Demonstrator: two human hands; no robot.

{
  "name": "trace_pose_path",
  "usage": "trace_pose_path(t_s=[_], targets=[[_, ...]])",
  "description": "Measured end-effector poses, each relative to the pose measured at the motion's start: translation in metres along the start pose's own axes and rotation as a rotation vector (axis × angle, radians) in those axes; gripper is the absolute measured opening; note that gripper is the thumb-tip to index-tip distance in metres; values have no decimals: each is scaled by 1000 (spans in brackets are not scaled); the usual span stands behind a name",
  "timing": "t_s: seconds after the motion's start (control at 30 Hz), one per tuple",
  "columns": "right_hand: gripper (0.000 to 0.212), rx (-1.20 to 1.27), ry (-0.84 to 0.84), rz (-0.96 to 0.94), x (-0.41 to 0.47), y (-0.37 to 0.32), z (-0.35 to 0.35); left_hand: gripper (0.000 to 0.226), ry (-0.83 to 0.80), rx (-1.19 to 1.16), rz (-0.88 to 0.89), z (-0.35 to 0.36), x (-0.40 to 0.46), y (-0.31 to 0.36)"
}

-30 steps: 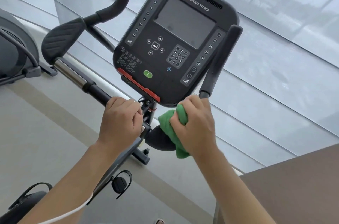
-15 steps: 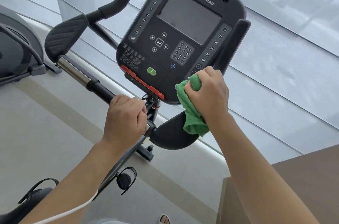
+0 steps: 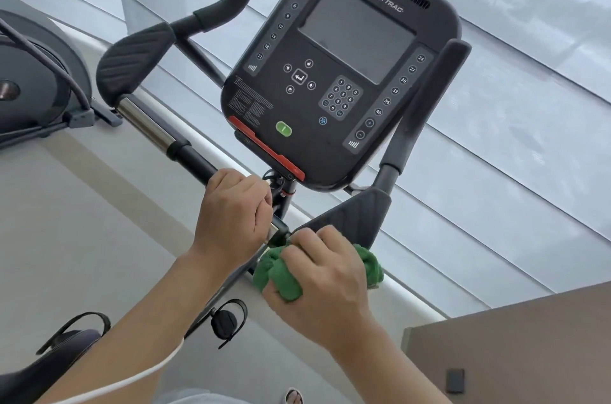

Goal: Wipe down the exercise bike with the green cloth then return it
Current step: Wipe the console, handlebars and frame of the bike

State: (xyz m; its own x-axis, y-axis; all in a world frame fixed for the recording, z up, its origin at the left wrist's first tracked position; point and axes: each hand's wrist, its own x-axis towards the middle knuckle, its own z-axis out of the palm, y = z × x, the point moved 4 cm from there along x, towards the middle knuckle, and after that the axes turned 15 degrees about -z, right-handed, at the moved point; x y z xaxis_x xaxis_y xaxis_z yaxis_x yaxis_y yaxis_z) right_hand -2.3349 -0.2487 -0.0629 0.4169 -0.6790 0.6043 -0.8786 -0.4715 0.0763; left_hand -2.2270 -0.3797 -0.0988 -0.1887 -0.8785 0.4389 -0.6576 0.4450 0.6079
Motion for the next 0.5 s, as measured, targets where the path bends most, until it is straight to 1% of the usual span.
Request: trace_pose_path(t_s=[0.07,0.1,0.2,0.27,0.33,0.4,0.47,0.5], targets=[[22,-10,26,10,5,18,-5,19,-4,-6,3,0,-1,-1],[23,-27,34,57,12,34,-11,20,-7,-7,4,-1,-2,0],[26,-178,20,303,41,94,-39,23,-23,-4,-13,-2,-1,1],[23,-210,17,375,55,123,-61,25,-23,-5,-22,-2,-1,3],[16,-84,36,338,65,129,-78,26,-15,-12,-20,-3,-3,3],[9,61,17,287,65,114,-92,26,-13,-23,-17,-3,-2,3],[4,126,30,229,58,96,-102,27,-11,-19,-23,-2,-3,2],[8,124,56,208,53,90,-107,27,-8,-13,-28,-2,-3,2]])
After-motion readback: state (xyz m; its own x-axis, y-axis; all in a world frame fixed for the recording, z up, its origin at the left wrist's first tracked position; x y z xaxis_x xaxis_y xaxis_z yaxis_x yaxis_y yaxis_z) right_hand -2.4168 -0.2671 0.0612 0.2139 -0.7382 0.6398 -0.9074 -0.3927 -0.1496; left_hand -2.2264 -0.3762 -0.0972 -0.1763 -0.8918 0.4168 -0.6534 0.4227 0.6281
